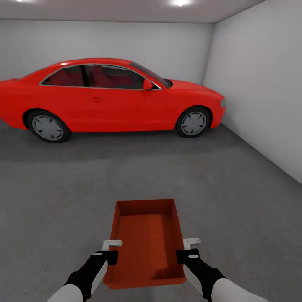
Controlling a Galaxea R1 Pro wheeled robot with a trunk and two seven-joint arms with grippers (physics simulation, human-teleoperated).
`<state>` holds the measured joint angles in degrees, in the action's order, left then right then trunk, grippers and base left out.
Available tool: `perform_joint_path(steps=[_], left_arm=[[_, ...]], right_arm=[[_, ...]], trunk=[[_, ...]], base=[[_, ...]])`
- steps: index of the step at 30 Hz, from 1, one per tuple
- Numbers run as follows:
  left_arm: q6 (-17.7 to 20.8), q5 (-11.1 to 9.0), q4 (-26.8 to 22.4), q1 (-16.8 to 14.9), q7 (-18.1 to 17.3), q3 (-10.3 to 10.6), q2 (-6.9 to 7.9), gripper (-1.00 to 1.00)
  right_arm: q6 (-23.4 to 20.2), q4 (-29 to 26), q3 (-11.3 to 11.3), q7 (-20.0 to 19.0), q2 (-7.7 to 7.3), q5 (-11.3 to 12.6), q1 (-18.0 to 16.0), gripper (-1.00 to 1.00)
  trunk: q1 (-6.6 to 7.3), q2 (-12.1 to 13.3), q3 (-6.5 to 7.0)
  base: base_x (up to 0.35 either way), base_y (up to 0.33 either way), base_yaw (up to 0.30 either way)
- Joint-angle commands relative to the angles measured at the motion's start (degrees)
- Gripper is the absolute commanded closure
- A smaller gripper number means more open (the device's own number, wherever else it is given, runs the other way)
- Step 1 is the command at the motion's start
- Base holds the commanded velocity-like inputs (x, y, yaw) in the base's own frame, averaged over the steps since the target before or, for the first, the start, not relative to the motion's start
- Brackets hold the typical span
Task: Move the two storage containers from the living room to the garage. In the garage, place one container on the floor and stack the other container on top of it (either order is fine).
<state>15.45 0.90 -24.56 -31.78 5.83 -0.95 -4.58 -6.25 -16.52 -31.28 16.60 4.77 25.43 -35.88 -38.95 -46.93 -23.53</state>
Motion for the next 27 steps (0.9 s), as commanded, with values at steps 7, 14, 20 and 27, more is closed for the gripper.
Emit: perform_joint_path(steps=[7, 14, 20, 27], left_arm=[[0.3, 0.5, -0.2, 0.0, 0.6, 1.4, 0.01, 1.00], [0.3, 0.5, -0.2, 0.0, 0.6, 1.3, 0.01, 1.00], [0.3, 0.5, -0.2, 0.0, 0.6, 1.4, -0.01, 1.00], [0.3, 0.5, -0.2, 0.0, 0.6, 1.4, -0.01, 1.00]], right_arm=[[-0.4, 0.4, -1.1, 1.4, -0.99, 0.8, -0.1, 1.00], [-0.4, 0.4, -1.1, 1.4, -0.97, 0.8, -0.1, 1.00], [-0.4, 0.4, -1.1, 1.4, -0.98, 0.8, -0.1, 1.00], [-0.4, 0.4, -1.1, 1.4, -0.99, 0.8, -0.1, 1.00]], trunk=[[-0.01, -0.1, -0.06], [-0.01, -0.1, -0.06], [-0.01, -0.1, -0.06], [-0.01, -0.1, -0.06]], base=[[0.000, 0.000, -0.284], [0.000, 0.000, -0.284], [0.000, 0.000, -0.284], [0.000, 0.000, -0.284]])
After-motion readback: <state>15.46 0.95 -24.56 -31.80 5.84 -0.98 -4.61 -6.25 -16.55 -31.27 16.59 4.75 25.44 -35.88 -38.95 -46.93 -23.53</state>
